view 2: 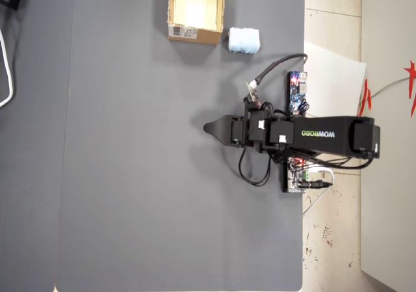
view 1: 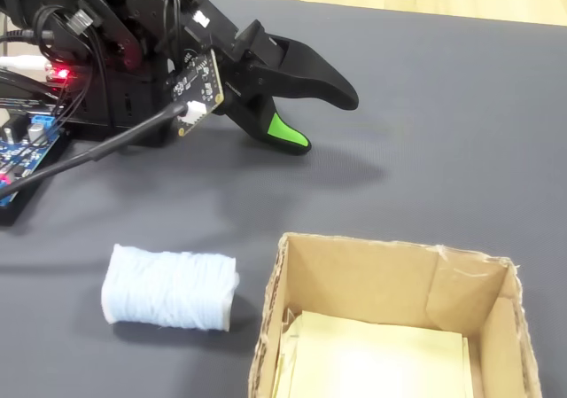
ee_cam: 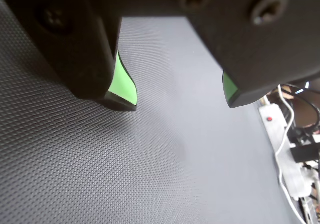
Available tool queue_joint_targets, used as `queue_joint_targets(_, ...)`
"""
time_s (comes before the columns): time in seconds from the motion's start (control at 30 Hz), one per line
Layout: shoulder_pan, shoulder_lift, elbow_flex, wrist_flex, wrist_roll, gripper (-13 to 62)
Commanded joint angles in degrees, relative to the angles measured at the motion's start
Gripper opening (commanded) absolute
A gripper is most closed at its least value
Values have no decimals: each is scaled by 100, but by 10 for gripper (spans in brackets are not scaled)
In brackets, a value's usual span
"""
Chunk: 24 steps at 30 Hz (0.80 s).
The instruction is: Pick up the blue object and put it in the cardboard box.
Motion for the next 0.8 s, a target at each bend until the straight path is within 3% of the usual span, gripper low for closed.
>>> queue_joint_targets(0.0, 88, 475, 211, 237, 0, 342)
queue_joint_targets(0.77, 1046, 475, -272, -1942, -1169, 340)
